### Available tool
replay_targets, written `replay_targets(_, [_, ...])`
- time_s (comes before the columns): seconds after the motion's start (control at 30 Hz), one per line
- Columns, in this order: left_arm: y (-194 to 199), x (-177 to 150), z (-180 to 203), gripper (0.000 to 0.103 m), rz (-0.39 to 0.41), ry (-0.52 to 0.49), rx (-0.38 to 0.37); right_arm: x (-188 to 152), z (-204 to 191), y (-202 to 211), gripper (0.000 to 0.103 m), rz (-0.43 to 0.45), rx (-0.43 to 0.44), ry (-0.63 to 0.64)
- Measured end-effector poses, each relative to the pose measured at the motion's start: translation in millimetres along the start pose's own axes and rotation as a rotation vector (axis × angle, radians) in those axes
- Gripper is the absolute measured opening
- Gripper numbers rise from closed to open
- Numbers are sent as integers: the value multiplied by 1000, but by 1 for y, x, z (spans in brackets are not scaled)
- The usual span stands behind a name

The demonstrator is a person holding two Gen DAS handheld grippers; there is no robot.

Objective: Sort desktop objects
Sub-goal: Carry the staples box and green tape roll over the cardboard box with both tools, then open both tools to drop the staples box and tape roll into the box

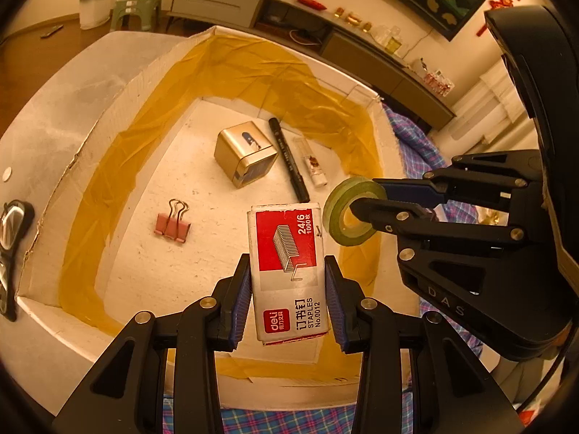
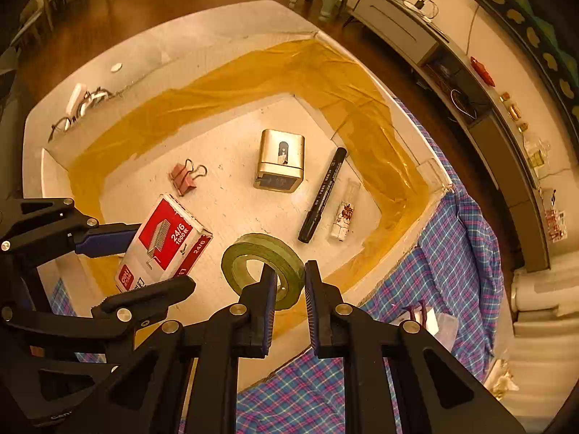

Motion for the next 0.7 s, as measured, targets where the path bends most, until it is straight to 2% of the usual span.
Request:
replay_targets(0.33, [-1,1,-2,40,-8,6,6,6,-2,-10,17,-62,-24,39])
replay_targets(0.7, [-1,1,-2,42,-10,16,2,4,-1,-12,18,-89,-20,17])
Point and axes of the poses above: each gripper's, at about its wrist camera, not at the fingertips, and y roughly against the way its jaws point, z to its right, x to its top, the point moved 5 cm from there along -y, roughly the way its jaws point, and after that the axes turned 14 degrees about -z, right-handed, at the moved point
